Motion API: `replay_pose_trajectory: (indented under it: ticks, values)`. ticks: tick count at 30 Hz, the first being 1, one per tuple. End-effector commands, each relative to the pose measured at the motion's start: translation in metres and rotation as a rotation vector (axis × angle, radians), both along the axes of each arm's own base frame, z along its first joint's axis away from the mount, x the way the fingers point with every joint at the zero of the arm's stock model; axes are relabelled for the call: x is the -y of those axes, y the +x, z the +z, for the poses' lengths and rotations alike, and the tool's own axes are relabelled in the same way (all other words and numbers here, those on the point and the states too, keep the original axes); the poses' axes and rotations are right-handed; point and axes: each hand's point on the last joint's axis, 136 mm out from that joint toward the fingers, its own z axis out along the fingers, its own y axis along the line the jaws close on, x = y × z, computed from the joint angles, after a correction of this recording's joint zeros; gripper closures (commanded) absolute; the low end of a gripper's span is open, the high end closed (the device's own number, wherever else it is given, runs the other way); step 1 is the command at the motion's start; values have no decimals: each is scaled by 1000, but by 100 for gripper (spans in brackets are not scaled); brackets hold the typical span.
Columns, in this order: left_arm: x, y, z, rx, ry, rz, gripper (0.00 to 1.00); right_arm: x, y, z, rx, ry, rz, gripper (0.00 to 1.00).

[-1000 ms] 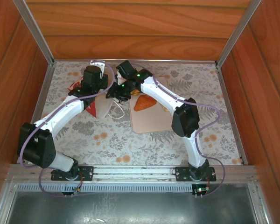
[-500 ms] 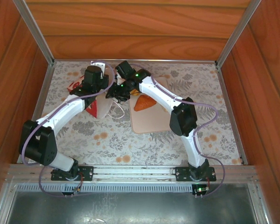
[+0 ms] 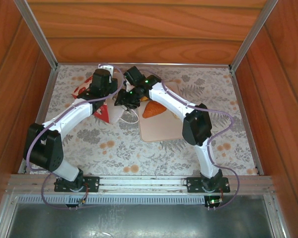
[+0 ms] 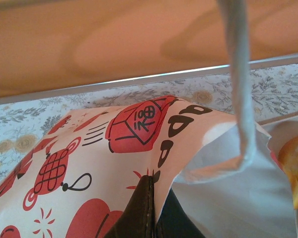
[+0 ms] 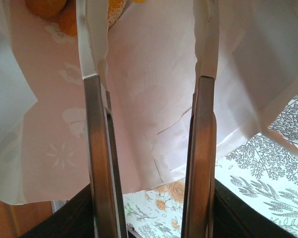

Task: Take the fake bread out of the paper bag

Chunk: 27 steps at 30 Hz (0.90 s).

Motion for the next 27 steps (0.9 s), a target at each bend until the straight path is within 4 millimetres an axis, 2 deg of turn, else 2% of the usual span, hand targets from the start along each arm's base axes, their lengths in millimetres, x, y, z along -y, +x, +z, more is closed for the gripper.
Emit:
replay_pose_trajectory:
  ticks: [1,7,20,24,27]
  values:
    - [5,6,15,28,-38,-6,100,-14,2,18,23,61,14,48]
    - [6,3,23,43,-51,-17,100,-26,10,12,17,77,22,48]
    - [10,0,24,40,-72,-39,100,-44,25,1,20,99,23,48]
    - [8,1,27,48,-69,-29,100,-46,20,-1,14,113,42,49]
    - [3,3,29,57,-54,-2,100,-41,17,0,24,108,26,50]
